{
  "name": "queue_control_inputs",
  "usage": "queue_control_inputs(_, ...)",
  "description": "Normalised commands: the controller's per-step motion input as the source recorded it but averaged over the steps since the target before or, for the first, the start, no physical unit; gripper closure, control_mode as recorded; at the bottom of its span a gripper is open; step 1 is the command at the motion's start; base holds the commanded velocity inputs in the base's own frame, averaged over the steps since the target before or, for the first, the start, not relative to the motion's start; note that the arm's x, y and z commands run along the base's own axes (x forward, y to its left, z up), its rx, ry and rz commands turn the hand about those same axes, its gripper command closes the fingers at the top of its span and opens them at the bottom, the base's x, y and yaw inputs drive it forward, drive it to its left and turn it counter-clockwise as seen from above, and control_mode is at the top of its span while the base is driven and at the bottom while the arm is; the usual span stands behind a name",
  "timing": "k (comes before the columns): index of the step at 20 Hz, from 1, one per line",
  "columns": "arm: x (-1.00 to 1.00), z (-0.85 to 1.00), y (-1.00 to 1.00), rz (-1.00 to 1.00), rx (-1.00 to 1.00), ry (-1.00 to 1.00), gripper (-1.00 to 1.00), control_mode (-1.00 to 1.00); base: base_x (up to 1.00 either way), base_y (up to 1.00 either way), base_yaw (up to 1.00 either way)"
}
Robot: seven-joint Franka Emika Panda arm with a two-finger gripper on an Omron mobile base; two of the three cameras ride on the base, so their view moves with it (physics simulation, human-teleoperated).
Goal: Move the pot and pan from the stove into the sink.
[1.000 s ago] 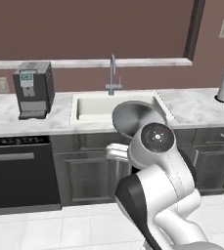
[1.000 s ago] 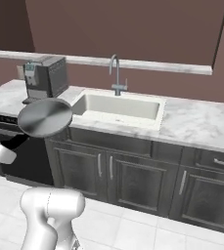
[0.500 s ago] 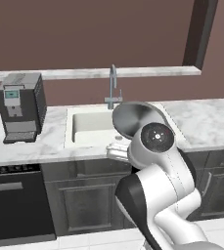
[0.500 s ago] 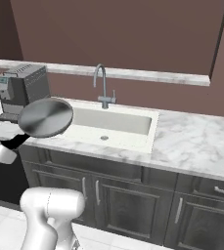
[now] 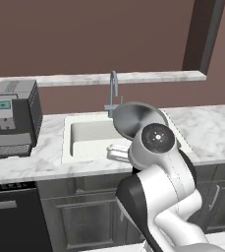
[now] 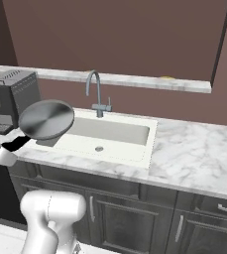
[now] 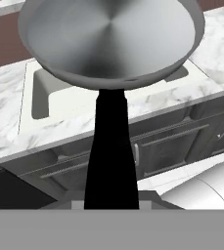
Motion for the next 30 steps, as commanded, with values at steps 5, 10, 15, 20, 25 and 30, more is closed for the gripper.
queue_control_inputs(5,0.00,0.00,0.00,0.00,0.00,0.00,1.00,1.00,0.00,0.00,0.00)
queue_control_inputs(10,0.00,0.00,0.00,0.00,0.00,0.00,1.00,1.00,0.01,0.00,0.00)
queue_control_inputs(15,0.00,0.00,0.00,0.00,0.00,0.00,1.00,1.00,0.32,0.00,0.00)
queue_control_inputs(20,0.00,0.00,0.00,0.00,0.00,0.00,1.00,1.00,0.35,0.00,0.00)
queue_control_inputs(25,0.03,0.00,0.00,0.00,0.00,0.00,1.00,-1.00,0.00,0.00,0.00)
queue_control_inputs(30,0.58,-0.03,-0.04,-0.01,0.02,0.03,1.00,-1.00,0.00,0.00,0.00)
